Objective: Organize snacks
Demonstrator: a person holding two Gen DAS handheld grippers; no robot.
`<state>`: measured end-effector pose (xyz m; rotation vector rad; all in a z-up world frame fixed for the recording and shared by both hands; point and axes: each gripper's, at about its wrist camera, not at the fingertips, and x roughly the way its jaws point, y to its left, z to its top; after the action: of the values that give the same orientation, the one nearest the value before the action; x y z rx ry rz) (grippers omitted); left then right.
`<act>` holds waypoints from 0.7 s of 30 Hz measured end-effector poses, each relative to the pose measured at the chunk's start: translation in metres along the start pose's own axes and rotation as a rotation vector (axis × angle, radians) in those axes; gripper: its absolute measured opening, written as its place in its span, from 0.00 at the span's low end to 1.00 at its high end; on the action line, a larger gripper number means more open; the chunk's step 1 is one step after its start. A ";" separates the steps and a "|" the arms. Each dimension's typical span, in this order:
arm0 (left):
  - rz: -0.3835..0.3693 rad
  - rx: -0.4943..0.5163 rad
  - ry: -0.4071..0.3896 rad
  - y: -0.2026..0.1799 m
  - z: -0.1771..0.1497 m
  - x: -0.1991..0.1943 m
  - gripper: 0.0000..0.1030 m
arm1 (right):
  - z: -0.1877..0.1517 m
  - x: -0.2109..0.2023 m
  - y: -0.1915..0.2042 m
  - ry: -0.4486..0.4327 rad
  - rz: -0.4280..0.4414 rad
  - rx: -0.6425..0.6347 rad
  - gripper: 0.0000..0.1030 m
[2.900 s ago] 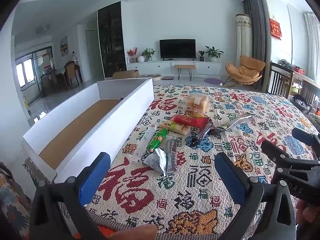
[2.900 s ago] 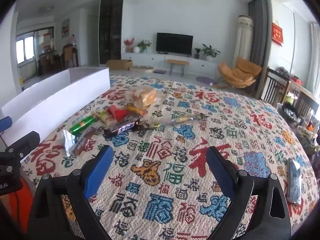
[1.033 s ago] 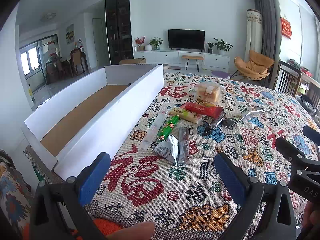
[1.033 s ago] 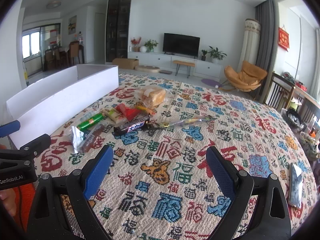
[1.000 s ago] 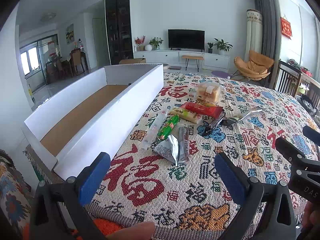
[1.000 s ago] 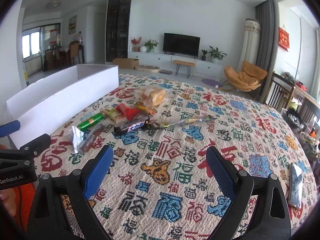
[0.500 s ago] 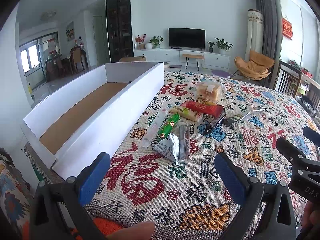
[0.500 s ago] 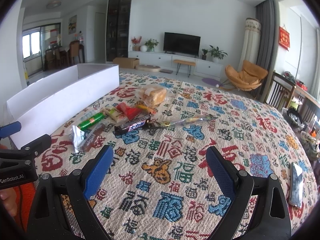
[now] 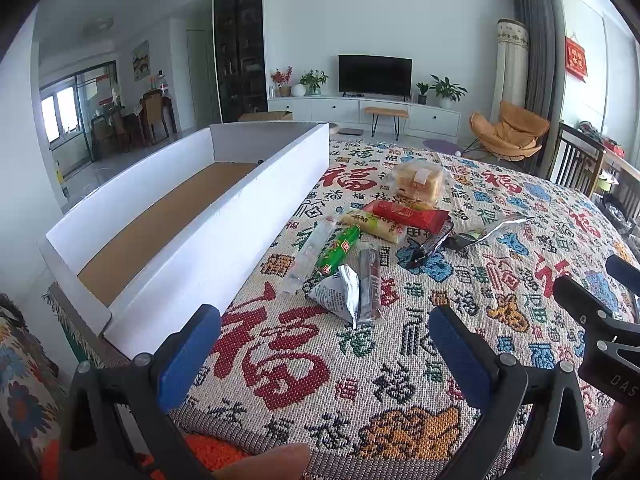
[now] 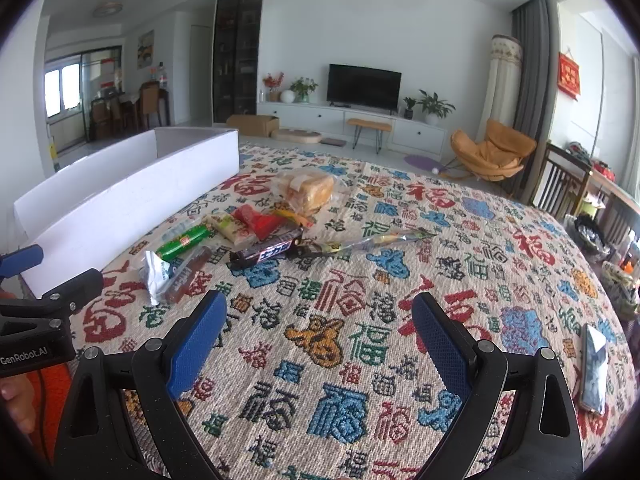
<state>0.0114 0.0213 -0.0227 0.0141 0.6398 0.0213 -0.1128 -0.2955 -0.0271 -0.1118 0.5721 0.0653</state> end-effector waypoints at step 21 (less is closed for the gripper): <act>-0.002 -0.004 0.002 0.001 -0.001 0.001 1.00 | -0.001 0.000 0.002 0.003 0.004 0.000 0.93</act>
<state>0.0117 0.0223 -0.0237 0.0101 0.6415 0.0205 -0.1134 -0.2941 -0.0281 -0.1110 0.5751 0.0687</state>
